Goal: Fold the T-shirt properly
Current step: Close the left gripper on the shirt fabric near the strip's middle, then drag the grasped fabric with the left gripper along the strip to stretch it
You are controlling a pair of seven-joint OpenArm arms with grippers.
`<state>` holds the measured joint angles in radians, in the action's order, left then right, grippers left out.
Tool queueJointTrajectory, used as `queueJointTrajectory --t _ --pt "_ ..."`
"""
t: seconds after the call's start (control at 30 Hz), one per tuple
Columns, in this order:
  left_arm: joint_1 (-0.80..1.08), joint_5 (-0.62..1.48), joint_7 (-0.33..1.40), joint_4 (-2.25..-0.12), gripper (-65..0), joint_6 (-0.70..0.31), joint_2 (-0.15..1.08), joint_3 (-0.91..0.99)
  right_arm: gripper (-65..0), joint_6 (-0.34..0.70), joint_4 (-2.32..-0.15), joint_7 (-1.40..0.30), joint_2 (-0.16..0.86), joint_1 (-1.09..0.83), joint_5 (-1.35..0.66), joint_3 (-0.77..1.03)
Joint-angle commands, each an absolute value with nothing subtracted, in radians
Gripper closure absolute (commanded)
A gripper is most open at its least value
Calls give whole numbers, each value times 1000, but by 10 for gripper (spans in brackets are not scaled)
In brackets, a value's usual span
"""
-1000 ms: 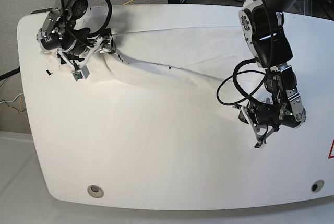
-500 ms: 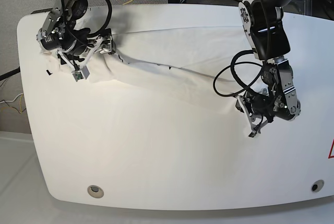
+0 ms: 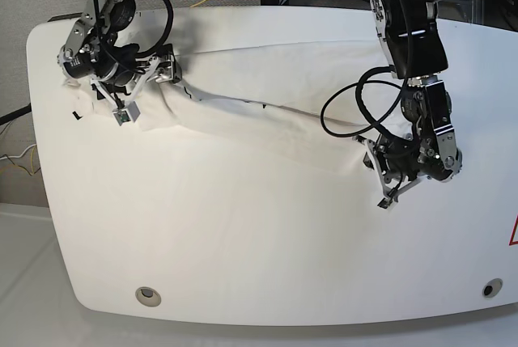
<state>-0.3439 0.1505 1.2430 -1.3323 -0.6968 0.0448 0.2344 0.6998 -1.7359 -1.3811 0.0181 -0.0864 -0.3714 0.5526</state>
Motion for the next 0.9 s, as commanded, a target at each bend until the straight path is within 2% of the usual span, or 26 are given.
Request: queueJointTrajectory --t 0.0,0.43,0.87 --pt "-358 162 1237 -1360 -35 -698 51 231 -641 698 -1719 -1374 22 -87 -372 552" --pt "-323 163 1236 -1365 -35 -698 84 165 -641 698 -1678 -1366 27 -87 -372 552" --pt "-226 157 1236 -1583 -35 -698 84 59 -641 698 -1678 -1366 27 -85 -372 552"
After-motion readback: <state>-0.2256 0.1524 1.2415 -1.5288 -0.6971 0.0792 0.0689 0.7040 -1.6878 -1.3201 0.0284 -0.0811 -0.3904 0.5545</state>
